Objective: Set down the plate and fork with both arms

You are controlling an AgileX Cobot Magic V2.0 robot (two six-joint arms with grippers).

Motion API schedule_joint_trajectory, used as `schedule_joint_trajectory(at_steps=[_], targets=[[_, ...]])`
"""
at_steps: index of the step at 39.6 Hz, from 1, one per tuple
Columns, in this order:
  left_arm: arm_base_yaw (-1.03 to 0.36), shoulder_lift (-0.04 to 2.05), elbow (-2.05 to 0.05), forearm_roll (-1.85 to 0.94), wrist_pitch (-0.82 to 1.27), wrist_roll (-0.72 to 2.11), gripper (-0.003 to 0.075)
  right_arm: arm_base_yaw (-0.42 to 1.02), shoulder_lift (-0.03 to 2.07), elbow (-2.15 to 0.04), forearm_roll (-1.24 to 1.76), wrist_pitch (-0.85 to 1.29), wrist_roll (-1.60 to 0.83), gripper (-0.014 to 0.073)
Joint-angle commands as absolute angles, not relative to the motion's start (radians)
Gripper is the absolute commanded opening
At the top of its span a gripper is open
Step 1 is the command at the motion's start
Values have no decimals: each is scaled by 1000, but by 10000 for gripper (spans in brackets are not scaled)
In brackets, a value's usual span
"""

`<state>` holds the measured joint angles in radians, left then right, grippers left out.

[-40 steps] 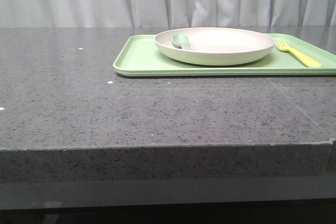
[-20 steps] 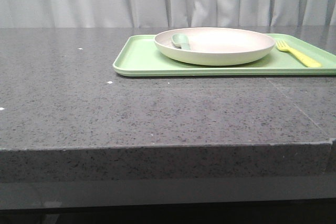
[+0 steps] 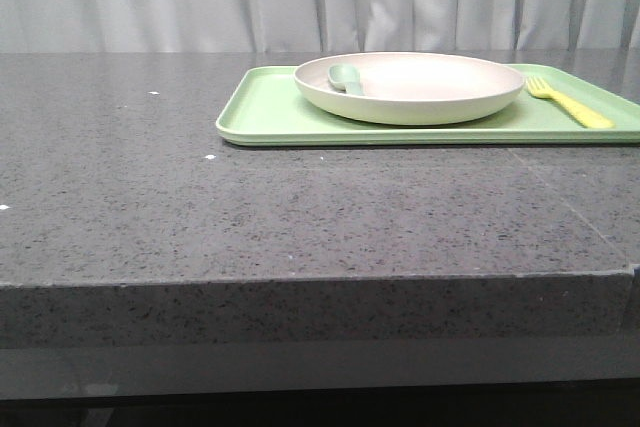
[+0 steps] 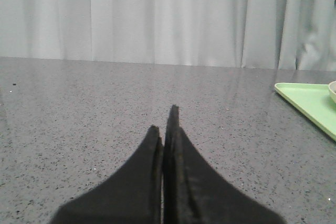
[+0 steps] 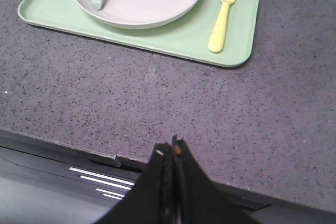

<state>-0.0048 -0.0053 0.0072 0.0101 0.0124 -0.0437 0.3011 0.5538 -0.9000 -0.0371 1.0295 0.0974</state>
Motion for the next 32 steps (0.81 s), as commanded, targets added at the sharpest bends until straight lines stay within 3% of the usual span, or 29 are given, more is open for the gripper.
schedule_joint_trajectory(at_steps=[1,10,19,25,32], targets=[[-5,-28,8,6,-70,-53,-18,301,557,-922,-49,955,89,-69],[-5,-28,8,0,-70,-53,-18,299,541,-918,-47,955,89,-69],[-5,-28,8,0,-70,-53,-18,114,384,-796,-21,918,74,-64],[-5,-28,8,0,-70,-53,-18,35,251,-585,17,718,-121,-64],[-5,-28,8,0,-70,-53,-18,-29,116,-334,45,363,-129,-64]])
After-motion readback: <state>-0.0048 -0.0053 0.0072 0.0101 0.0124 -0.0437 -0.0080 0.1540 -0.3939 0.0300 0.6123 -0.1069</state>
